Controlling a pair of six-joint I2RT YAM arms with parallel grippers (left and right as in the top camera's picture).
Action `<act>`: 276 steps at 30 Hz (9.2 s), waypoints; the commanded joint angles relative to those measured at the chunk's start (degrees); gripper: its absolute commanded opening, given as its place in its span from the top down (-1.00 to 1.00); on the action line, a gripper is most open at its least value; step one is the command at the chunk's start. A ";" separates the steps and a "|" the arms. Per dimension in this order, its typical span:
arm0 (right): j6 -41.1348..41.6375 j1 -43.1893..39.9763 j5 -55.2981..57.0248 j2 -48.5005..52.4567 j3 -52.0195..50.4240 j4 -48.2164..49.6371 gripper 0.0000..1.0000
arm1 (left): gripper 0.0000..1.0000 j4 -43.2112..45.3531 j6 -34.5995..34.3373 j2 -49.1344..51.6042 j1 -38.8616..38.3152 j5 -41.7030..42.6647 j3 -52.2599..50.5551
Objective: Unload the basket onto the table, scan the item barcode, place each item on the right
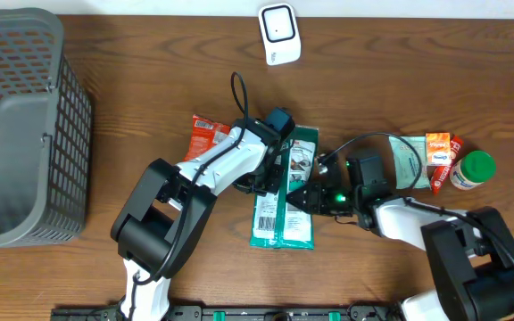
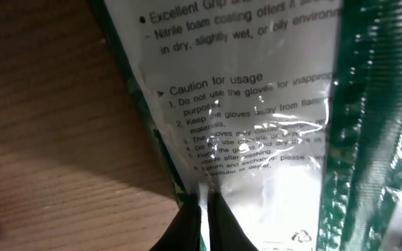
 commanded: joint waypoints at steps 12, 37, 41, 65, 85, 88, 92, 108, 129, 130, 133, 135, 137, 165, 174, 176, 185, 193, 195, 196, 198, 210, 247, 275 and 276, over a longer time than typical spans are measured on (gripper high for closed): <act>-2.34 2.19 -1.68 1.55 -0.42 5.62 0.16 | 0.85 0.55 0.33 1.22 -0.24 -0.07 -0.46; -4.20 3.80 -2.34 -2.89 -0.28 6.80 0.98 | 0.83 0.00 0.31 -14.80 1.22 -5.05 0.33; -5.86 2.82 -1.40 -8.52 -0.24 6.19 0.98 | 0.74 -0.79 -0.90 -23.54 4.20 -5.05 0.33; -29.11 10.08 43.01 -22.16 37.90 -60.92 0.98 | -0.29 -1.27 -6.43 -47.36 38.73 -5.07 0.31; -59.23 25.20 69.66 -15.43 44.22 -57.29 0.99 | -0.66 -4.90 -6.36 -42.29 41.31 -5.92 0.31; -64.15 25.42 72.19 -13.73 47.93 -56.96 0.99 | -0.66 -4.90 -6.36 -42.32 41.31 -5.92 0.31; -70.73 25.44 74.86 -9.62 57.77 -61.51 0.99 | -0.66 -4.90 -6.36 -42.32 41.31 -5.92 0.31; -113.04 21.18 83.73 16.24 73.90 -31.36 0.99 | -0.67 -4.90 -6.36 -42.32 41.31 -5.92 0.31; -125.28 10.64 63.04 41.11 73.90 11.58 0.98 | -0.67 -4.90 -6.36 -42.32 41.31 -5.92 0.31; -125.31 10.34 62.07 41.59 73.90 11.58 0.98 | -0.67 -4.90 -6.36 -42.32 41.31 -5.92 0.31; -125.31 9.73 59.52 42.23 73.90 11.56 0.98 | -0.67 -4.90 -6.36 -42.32 41.31 -5.92 0.31; -125.33 9.66 59.14 42.47 73.90 11.58 0.98 | -0.67 -4.92 -6.36 -42.32 41.31 -5.92 0.31; -125.35 9.64 59.17 42.60 73.90 11.56 0.98 | -0.67 -4.92 -6.36 -42.32 41.31 -5.92 0.31; -89.92 8.39 60.78 33.77 73.90 9.46 0.98 | -0.68 -4.90 -6.36 -42.29 41.31 -5.92 0.31; -59.80 7.82 52.43 11.85 73.90 -36.46 0.98 | -0.68 -4.90 -6.36 -42.32 41.31 -5.92 0.31; -55.17 7.15 51.58 8.76 73.90 -45.18 0.98 | -0.68 -4.90 -6.36 -42.32 41.31 -5.92 0.31; -41.09 -0.94 51.45 3.61 73.35 -82.62 0.98 | -0.68 -4.90 -6.36 -42.29 41.31 -5.92 0.31; -38.29 -11.54 51.67 3.91 63.49 -83.14 0.98 | -0.68 -4.90 -6.36 -42.32 41.31 -5.92 0.31; -38.29 -14.16 51.67 3.91 60.08 -80.98 0.98 | -0.68 -4.92 -6.36 -42.32 41.31 -5.92 0.31; -38.42 -15.54 51.89 3.91 58.25 -79.54 0.98 | -0.68 -4.90 -6.36 -42.32 41.31 -5.92 0.31; -39.74 -17.81 52.11 3.91 55.04 -76.61 0.98 | -0.68 -4.90 -6.36 -42.29 41.31 -5.92 0.31; -40.06 -25.07 52.11 3.96 46.12 -65.70 -0.29 | -0.68 -4.92 -6.36 -42.32 41.31 -5.92 0.31; -17.07 -0.28 20.28 4.02 46.88 -56.33 -0.65 | 0.16 -5.60 -6.80 -41.64 40.87 -5.38 -0.31; -10.25 4.35 35.01 4.02 46.86 -58.58 -0.74 | 0.78 7.43 -3.78 -1.90 31.89 4.90 -5.29; -10.25 4.35 35.45 4.02 46.86 -58.69 -0.73 | 0.77 6.51 -3.74 -1.51 31.65 7.13 -5.31</act>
